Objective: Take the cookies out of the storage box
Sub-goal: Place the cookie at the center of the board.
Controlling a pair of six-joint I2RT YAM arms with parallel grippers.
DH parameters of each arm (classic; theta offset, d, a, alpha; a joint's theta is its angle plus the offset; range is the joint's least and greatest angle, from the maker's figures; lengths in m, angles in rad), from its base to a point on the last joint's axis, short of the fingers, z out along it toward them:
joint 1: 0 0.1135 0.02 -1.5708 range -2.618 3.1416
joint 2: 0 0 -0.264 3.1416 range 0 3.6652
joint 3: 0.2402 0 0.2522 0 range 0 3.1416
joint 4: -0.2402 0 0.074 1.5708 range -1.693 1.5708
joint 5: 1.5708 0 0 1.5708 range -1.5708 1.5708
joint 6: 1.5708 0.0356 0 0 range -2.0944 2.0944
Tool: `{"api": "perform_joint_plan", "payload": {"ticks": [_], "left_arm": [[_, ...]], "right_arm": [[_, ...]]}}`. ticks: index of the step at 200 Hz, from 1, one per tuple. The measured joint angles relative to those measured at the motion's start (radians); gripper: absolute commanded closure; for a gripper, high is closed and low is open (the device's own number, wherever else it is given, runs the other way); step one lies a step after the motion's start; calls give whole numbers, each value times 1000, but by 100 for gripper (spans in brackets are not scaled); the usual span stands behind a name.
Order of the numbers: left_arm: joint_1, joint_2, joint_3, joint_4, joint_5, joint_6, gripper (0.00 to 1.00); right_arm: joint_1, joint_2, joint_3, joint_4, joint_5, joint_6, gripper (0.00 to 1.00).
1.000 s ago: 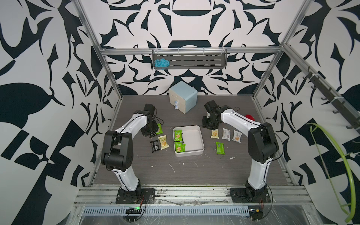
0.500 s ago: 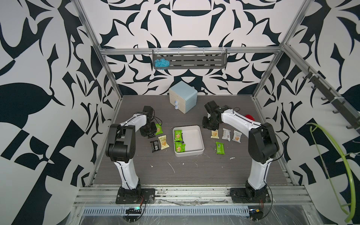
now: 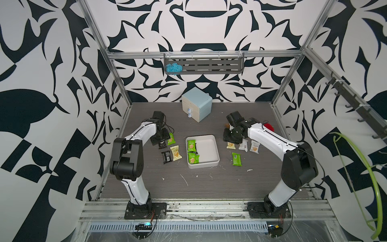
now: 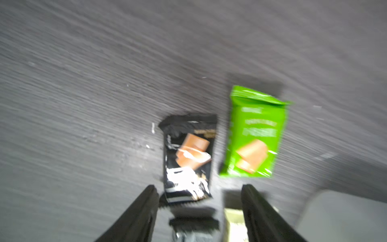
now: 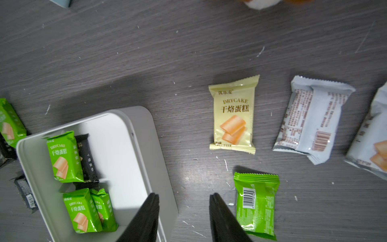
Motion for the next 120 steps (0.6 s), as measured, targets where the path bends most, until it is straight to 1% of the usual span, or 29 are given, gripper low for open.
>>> {"api": "perform_joint_plan", "payload": {"ticks": [14,31,55,88,120], "left_arm": [[-42,-54,6,-9,-3,-24,30],[-114,-113,14,-14,-11,-63,30],[-222,-154,16,-15,-29,-127,30],[-364,-143,26,-35,-64,-211,30],[-462,-56,127,-76,-102,-244,30]], "right_arm": [[0,-23,-37,7,0,0,54],[0,-53,-79,18,-2,0,54],[0,-97,-128,32,-3,0,54],[0,-154,-186,60,-3,0,54],[0,-194,-228,73,-3,0,54]]}}
